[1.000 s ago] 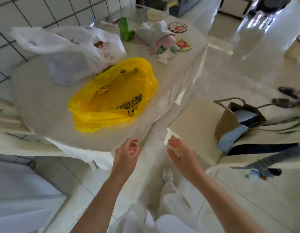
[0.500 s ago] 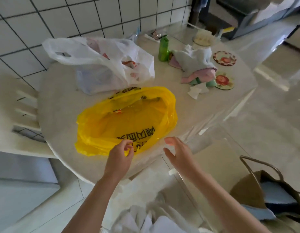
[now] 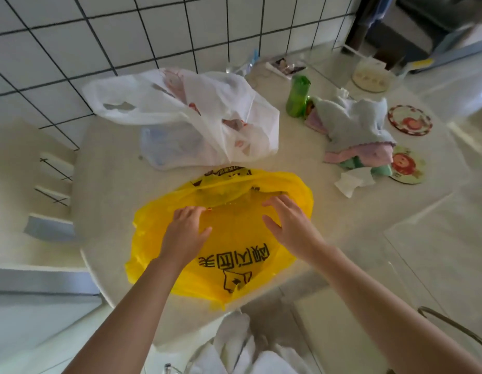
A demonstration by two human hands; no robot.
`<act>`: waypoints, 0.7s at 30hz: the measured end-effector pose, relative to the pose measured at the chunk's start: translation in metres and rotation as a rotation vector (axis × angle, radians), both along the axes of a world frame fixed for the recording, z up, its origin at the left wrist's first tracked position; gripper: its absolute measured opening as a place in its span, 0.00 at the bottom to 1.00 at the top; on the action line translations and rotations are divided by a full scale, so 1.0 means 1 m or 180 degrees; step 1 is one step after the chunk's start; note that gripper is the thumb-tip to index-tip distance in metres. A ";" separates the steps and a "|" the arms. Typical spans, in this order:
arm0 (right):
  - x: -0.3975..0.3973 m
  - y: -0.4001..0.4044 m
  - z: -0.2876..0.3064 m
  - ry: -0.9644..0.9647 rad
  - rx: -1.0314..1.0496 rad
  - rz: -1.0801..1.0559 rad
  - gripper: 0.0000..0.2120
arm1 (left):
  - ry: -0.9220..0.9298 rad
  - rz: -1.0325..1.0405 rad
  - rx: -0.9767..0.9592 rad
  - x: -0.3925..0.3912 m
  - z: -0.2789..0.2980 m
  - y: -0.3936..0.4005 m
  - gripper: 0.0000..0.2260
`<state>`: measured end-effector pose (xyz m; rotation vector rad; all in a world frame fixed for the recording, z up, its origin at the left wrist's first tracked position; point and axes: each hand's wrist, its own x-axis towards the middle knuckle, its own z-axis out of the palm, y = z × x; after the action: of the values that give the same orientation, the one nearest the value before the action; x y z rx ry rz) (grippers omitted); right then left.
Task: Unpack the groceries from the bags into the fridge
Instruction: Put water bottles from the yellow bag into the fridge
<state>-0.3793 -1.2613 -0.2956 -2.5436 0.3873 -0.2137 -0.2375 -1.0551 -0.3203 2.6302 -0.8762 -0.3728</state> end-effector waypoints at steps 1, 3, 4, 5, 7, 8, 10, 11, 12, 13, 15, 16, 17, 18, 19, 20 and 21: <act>0.008 -0.006 -0.003 0.0043 -0.0103 0.0070 0.13 | -0.0027 -0.0066 0.0071 0.008 -0.002 -0.002 0.23; 0.026 -0.018 -0.007 0.0205 -0.0228 0.0196 0.13 | -0.0010 -0.0169 0.0257 0.025 -0.009 -0.007 0.26; 0.033 -0.023 -0.008 0.0303 -0.0294 0.0270 0.13 | 0.0012 -0.0196 0.0340 0.031 -0.011 -0.009 0.27; 0.040 -0.027 -0.011 0.0387 -0.0367 0.0362 0.13 | 0.0024 -0.0207 0.0405 0.037 -0.014 -0.011 0.28; 0.053 -0.036 -0.016 0.0587 -0.0524 0.0550 0.15 | 0.0038 -0.0209 0.0508 0.048 -0.018 -0.015 0.30; 0.058 -0.040 -0.018 0.0711 -0.0611 0.0634 0.17 | 0.0058 -0.0216 0.0550 0.053 -0.021 -0.017 0.31; 0.067 -0.050 -0.024 0.0876 -0.0782 0.0798 0.22 | 0.0148 -0.0242 0.0684 0.060 -0.026 -0.021 0.33; 0.071 -0.056 -0.029 0.0938 -0.0886 0.0874 0.24 | 0.0204 -0.0256 0.0784 0.064 -0.029 -0.024 0.34; 0.076 -0.062 -0.032 0.1054 -0.0983 0.0927 0.27 | 0.0255 -0.0272 0.0881 0.068 -0.031 -0.027 0.34; 0.080 -0.069 -0.037 0.1207 -0.1067 0.0953 0.29 | 0.0292 -0.0288 0.0955 0.071 -0.033 -0.031 0.35; 0.087 -0.080 -0.046 0.1446 -0.1215 0.0964 0.33 | 0.0328 -0.0305 0.1020 0.077 -0.036 -0.038 0.36; 0.090 -0.085 -0.049 0.1500 -0.1229 0.0957 0.34 | 0.0368 -0.0308 0.1034 0.080 -0.036 -0.041 0.35; 0.093 -0.090 -0.052 0.1526 -0.1199 0.0953 0.34 | 0.0421 -0.0299 0.1033 0.083 -0.036 -0.045 0.35; 0.097 -0.094 -0.055 0.1533 -0.1156 0.0950 0.35 | 0.0472 -0.0263 0.1006 0.086 -0.036 -0.049 0.33; 0.100 -0.099 -0.056 0.1535 -0.1118 0.0962 0.35 | 0.0534 -0.0207 0.0958 0.088 -0.037 -0.052 0.31; 0.103 -0.103 -0.058 0.1556 -0.1064 0.0974 0.36 | 0.0614 -0.0142 0.0907 0.092 -0.038 -0.056 0.30; 0.106 -0.108 -0.060 0.1558 -0.0997 0.0976 0.37 | 0.0693 -0.0079 0.0871 0.095 -0.039 -0.059 0.28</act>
<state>-0.2733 -1.3691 -0.3552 -2.9072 0.1426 0.5097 -0.1426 -1.1146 -0.3591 2.7533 -0.8371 -0.8215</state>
